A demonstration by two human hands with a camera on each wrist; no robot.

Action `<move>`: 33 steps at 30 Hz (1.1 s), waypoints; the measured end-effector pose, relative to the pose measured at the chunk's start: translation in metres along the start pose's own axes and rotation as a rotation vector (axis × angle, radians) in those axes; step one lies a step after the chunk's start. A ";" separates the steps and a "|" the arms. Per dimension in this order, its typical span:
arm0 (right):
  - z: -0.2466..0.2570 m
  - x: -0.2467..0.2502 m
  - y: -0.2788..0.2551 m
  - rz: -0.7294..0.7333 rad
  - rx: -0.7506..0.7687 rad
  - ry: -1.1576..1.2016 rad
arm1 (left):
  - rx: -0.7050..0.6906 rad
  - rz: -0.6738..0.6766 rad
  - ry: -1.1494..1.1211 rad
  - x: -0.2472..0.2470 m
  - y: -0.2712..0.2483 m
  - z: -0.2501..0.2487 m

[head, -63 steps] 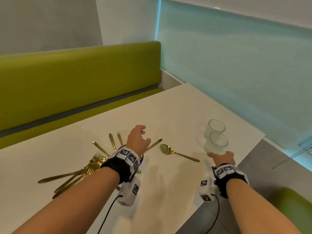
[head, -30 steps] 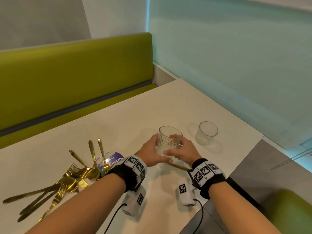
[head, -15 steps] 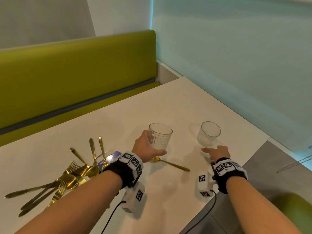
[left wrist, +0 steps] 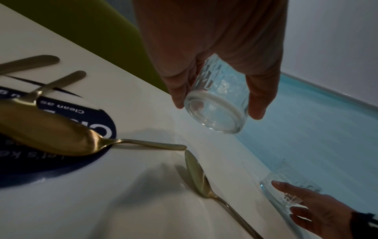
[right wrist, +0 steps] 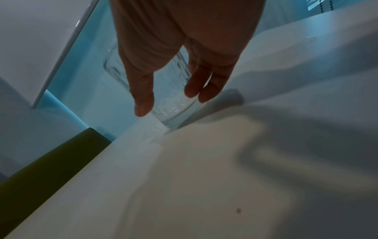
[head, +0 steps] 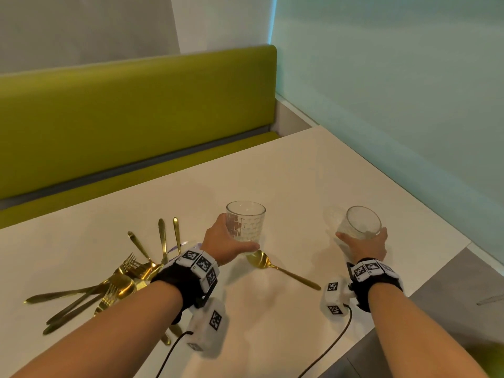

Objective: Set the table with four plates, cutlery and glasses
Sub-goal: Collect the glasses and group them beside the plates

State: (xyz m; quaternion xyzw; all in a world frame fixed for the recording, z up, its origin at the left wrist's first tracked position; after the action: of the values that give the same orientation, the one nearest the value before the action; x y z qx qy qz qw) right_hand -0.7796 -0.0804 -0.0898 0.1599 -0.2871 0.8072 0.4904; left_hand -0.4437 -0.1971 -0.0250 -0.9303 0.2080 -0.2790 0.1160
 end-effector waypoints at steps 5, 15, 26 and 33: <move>0.006 0.002 -0.005 -0.055 0.067 -0.088 | -0.007 0.009 -0.008 0.007 -0.002 0.006; 0.031 -0.015 -0.099 0.074 0.219 -0.109 | -0.036 -0.021 -0.101 0.040 -0.037 0.042; 0.031 -0.105 -0.349 0.399 0.373 -0.085 | -0.071 -0.115 -0.183 0.150 -0.163 0.155; 0.001 -0.180 -0.513 0.652 0.417 -0.205 | -0.008 -0.249 -0.162 0.242 -0.238 0.255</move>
State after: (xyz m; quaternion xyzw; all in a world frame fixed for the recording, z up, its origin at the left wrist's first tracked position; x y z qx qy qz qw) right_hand -0.2417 -0.0252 -0.0291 0.2364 -0.2001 0.9413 0.1344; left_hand -0.0395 -0.0703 -0.0404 -0.9688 0.0822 -0.2142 0.0934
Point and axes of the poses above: each hand's wrist, its own y-axis towards the middle knuckle, its own x-axis out of the back of the hand, z = x × y, the point moved 6 cm from there along y, towards the middle knuckle, and after that the axes turned 2 degrees about z, right-handed, at the moved point
